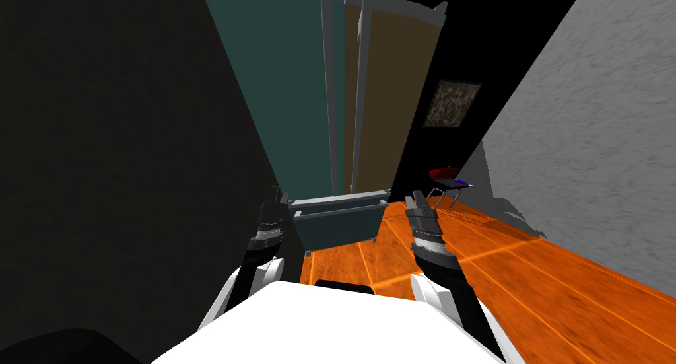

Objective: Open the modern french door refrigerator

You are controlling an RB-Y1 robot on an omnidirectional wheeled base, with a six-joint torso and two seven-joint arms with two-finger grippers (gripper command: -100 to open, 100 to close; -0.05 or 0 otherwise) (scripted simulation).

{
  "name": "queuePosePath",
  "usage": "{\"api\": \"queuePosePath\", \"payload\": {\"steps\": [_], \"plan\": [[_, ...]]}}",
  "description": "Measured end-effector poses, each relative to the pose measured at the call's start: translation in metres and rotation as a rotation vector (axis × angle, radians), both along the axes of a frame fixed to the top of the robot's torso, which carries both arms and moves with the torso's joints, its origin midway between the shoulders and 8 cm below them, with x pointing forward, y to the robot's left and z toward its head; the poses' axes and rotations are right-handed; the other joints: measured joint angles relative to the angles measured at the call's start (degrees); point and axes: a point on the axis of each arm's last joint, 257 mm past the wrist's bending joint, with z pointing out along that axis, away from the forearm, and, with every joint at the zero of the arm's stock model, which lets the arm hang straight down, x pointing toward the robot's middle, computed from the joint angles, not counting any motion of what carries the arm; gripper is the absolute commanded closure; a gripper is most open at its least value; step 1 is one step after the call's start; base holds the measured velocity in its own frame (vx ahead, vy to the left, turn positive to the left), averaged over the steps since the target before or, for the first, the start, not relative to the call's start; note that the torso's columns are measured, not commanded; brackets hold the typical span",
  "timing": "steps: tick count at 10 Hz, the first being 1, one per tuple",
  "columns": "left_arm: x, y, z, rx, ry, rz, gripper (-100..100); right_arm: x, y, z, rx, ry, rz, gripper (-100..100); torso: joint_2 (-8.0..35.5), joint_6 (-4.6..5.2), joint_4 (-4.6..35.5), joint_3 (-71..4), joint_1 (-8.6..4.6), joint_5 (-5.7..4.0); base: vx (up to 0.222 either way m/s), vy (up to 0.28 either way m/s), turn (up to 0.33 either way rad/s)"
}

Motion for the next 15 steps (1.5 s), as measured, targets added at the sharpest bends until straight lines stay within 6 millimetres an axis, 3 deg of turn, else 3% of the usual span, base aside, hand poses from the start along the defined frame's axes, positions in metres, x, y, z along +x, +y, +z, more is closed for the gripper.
{"api": "queuePosePath", "payload": {"steps": [2, 9, 10, 12, 15], "plan": [[0.0, 0.0, 0.0, 0.0, 0.0, 0.0, 0, 0.0, 0.0, 0.0, 0.0, 0.0, 0.0, 0, 6.0, 0.0, 6.0, -12.0, 0.0, 0.0, 0.0, 0.0, 0.0], [0.0, 0.0, 0.0, 0.0, 0.0, 0.0, 0, 0.0, 0.0, 0.0, 0.0, 0.0, 0.0, 0, 35.4, 0.0, 35.4, -70.7, 0.0, 0.0, 0.0, 0.0, 0.0], [0.0, 0.0, 0.0, 0.0, 0.0, 0.0, -100, 0.0, 0.0, 0.0, 0.0, 0.0, 0.0, 0, 39.6, 0.0, 39.6, -79.2, 0.0, 0.0, 0.015, -0.005, 0.007], [0.003, -0.004, -0.004, 0.036, 0.011, -0.022, -100, 0.0, 0.0, 0.0, 0.0, 0.0, 0.0, 0, 42.0, 0.0, 42.0, -84.3, -0.01, 0.0, 0.019, -0.016, 0.011], [0.01, -0.008, -0.016, 0.085, 0.031, -0.055, -100, 0.0, 0.0, 0.0, 0.0, 0.0, 0.0, 0, 42.2, 0.0, 42.3, -84.6, -0.01, 0.0, 0.04, -0.023, 0.017]]}}
